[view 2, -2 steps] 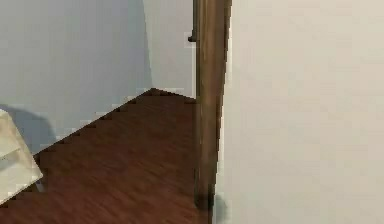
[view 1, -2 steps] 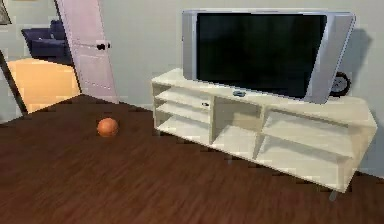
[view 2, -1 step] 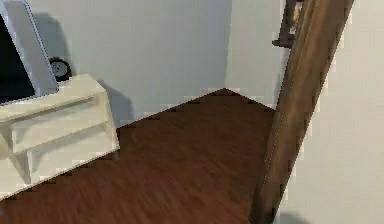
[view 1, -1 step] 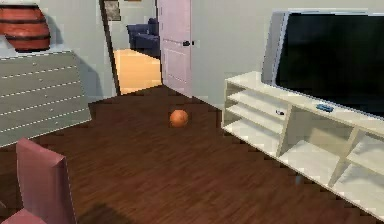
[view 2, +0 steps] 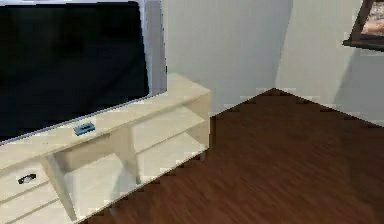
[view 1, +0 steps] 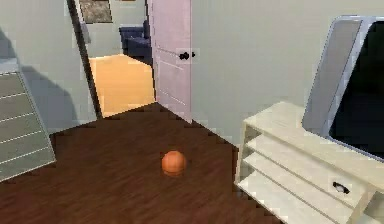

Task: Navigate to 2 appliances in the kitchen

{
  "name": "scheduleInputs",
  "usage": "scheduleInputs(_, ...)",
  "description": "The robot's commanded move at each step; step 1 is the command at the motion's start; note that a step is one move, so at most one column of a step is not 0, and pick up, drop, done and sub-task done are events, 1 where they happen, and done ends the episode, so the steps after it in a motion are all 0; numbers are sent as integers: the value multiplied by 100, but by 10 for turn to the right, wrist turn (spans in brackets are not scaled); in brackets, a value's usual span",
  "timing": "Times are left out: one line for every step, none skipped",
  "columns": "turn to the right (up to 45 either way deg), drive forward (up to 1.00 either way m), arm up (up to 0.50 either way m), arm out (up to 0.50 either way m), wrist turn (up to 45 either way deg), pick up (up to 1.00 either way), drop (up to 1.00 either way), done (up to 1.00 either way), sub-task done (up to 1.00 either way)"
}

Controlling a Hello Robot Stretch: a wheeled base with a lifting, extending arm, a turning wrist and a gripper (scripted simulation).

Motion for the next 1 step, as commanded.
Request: scheduleInputs(-330,0,0,0,0,0,0,0,0)
